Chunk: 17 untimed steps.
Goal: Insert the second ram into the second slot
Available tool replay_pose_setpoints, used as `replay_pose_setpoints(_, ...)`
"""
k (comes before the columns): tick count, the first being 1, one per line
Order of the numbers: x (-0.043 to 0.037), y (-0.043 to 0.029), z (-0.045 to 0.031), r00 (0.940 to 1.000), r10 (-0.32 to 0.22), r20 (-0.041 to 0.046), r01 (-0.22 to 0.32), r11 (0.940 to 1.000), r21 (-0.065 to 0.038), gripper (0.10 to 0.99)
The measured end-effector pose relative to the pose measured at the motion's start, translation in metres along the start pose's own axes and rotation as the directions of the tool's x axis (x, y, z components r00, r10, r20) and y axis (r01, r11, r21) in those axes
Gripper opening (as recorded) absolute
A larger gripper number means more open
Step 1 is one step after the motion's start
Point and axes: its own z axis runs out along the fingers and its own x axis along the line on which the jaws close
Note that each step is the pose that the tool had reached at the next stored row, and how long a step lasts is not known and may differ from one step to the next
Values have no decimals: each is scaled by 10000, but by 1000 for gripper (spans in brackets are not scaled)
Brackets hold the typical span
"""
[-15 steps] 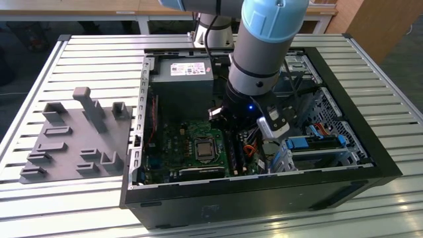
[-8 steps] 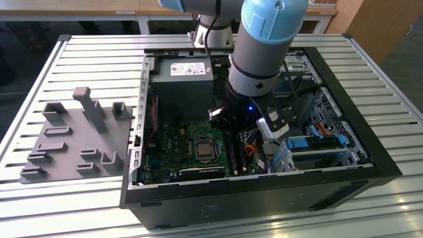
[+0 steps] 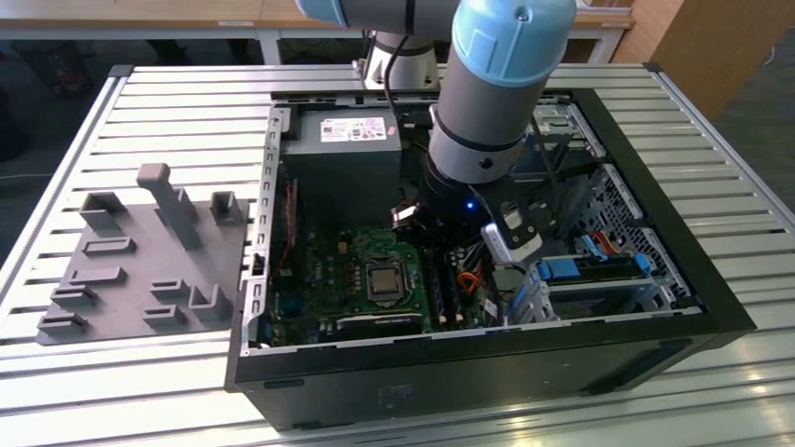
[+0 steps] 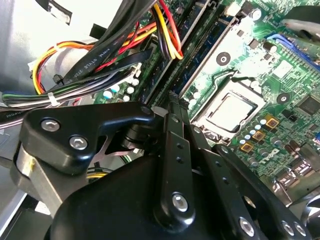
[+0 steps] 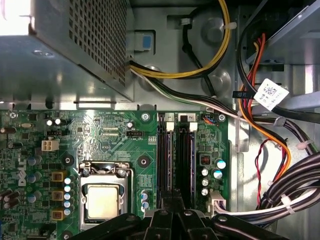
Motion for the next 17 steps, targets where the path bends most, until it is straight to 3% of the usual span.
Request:
replay_pose_setpoints(5, 1, 6, -50, 10000, -3, 12, 4, 10000, -59, 106)
replay_pose_setpoints(8, 6, 4, -130, 10000, -2, 3, 2, 10000, -26, 106)
replay_pose_setpoints(17, 9, 7, -204, 10000, -2, 3, 2, 10000, -32, 106)
